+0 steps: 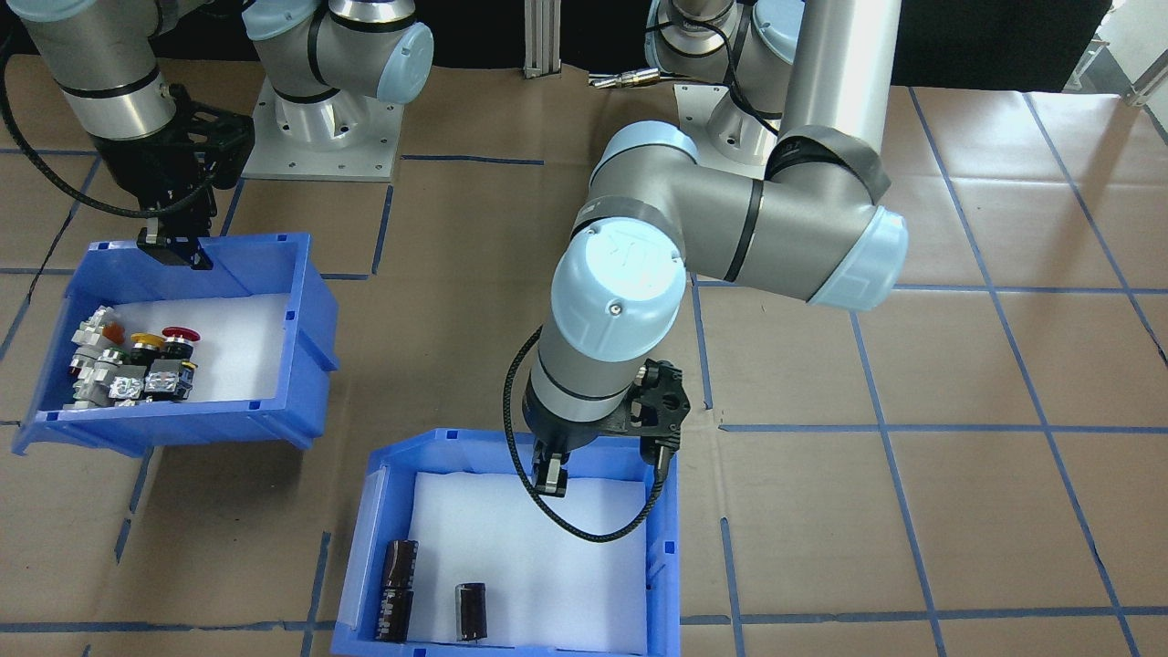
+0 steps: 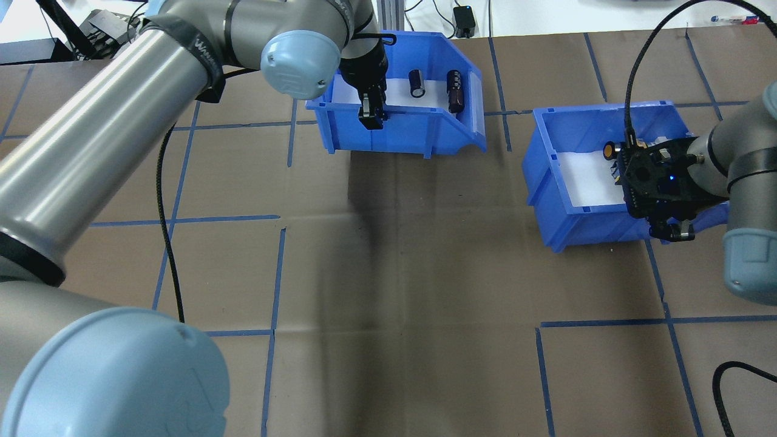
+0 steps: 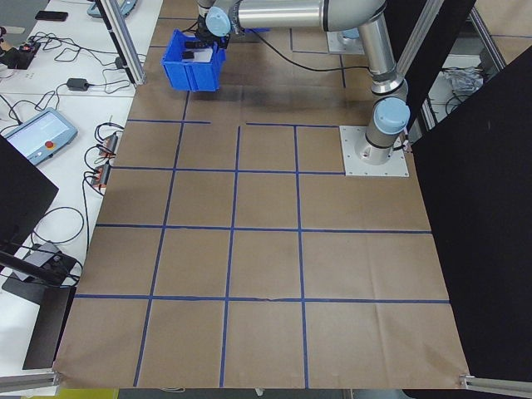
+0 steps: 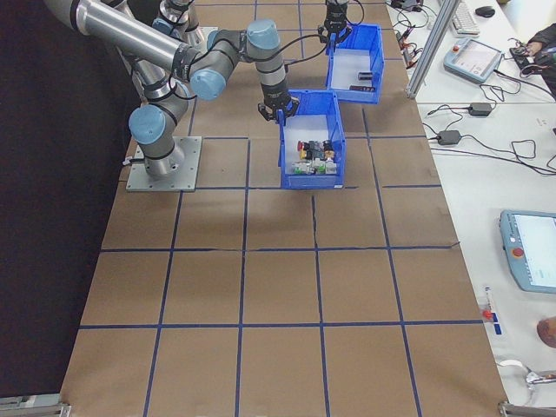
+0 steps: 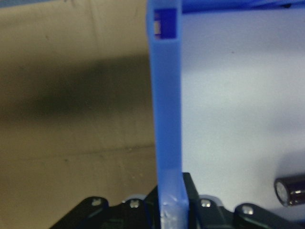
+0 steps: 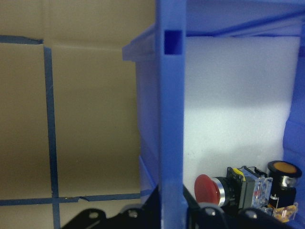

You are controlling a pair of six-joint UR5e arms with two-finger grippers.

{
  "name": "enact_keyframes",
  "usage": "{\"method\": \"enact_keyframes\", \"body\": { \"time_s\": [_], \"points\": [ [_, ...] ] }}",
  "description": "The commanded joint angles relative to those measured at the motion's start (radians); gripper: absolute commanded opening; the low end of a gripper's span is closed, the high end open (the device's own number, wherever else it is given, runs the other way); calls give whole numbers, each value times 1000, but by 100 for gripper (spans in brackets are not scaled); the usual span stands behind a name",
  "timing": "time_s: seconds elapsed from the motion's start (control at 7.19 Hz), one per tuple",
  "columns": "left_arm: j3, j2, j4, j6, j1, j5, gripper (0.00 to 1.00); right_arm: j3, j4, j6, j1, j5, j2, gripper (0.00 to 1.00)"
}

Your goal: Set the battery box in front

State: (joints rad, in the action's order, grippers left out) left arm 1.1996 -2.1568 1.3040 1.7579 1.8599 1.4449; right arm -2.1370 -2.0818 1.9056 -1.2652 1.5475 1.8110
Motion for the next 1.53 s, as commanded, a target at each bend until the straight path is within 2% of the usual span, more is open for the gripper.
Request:
{"method": "enact_keyframes", "body": {
  "time_s": [0.0,0.28,0.42,0.56,0.7,0.83,0.97,1.11,1.39],
  "points": [
    [-15,-28,9,81,27,-11,18,-6,-1,-2,0,9,4,4],
    [-9,-17,11,138,25,-52,20,-6,0,0,-2,11,4,4],
    [-8,-18,9,120,15,-46,43,-6,0,0,0,11,4,4],
    [-6,-17,9,92,12,-38,72,-7,3,0,-2,13,4,4],
    [-8,-15,8,91,10,-6,86,-17,2,0,-2,16,4,4],
    [-9,4,9,83,-1,15,93,-32,-7,0,0,41,4,4],
    [-11,36,30,18,-22,18,93,-43,-1,0,0,54,10,4],
    [-11,93,123,-109,-77,22,93,-76,8,0,-3,56,57,4],
    [-6,171,227,-393,-149,125,99,-174,9,-13,-13,42,167,4]
  ]
}}
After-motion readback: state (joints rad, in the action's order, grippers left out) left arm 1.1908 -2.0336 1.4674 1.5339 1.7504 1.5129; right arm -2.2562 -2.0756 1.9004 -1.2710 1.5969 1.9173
